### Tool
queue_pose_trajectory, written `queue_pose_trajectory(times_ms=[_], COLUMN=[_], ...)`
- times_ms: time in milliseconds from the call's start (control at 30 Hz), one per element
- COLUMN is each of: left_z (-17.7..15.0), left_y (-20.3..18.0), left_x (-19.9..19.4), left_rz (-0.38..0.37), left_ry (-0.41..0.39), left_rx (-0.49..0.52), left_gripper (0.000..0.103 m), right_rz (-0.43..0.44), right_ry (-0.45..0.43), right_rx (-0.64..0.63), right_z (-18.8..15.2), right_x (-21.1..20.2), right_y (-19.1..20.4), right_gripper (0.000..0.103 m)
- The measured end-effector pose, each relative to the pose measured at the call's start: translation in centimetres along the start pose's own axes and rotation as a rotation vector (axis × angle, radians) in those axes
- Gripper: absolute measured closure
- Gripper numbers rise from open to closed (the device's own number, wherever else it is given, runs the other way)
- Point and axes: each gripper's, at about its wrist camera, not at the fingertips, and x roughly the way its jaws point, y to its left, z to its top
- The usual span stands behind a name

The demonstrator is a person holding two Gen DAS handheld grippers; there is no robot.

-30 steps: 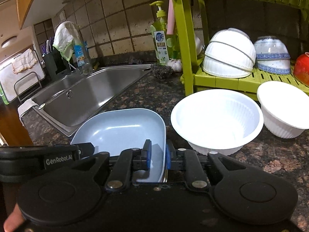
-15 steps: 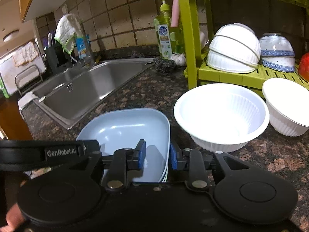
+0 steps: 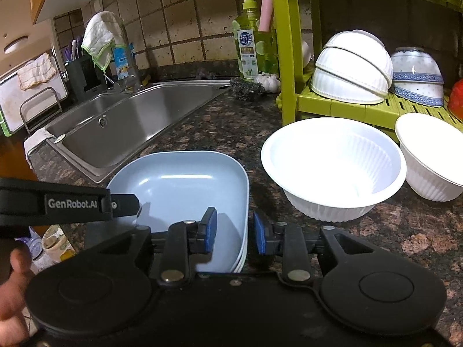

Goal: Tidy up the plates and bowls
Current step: 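Carry the light-blue plate with both grippers over the plate stack beside the sink, then lower the light-blue plate onto the plate stack and open both grippers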

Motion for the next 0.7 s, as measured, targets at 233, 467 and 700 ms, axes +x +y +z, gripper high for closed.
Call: queue_pose_trajectory(times_ms=[233,467,700], left_z=[0.0,0.4,0.4], left_y=[-1.0,-0.7,-0.6], left_x=[-0.4,-0.5,-0.6], left_rz=[0.049,0.03,0.061], left_ry=[-0.016,-0.003,-0.017], left_rx=[0.073,0.074,0.063], left_gripper=[0.071,0.054,0.054], right_rz=[-0.026,-0.01,0.008], right_ry=[0.01,0.013,-0.023], right_rx=[-0.022,0.01,0.02], right_z=[-0.1,0.0,-0.1], right_x=[0.0,-0.2,-1.3], right_y=[0.0,-0.5,-0.6], right_gripper=[0.074,0.074,0.074])
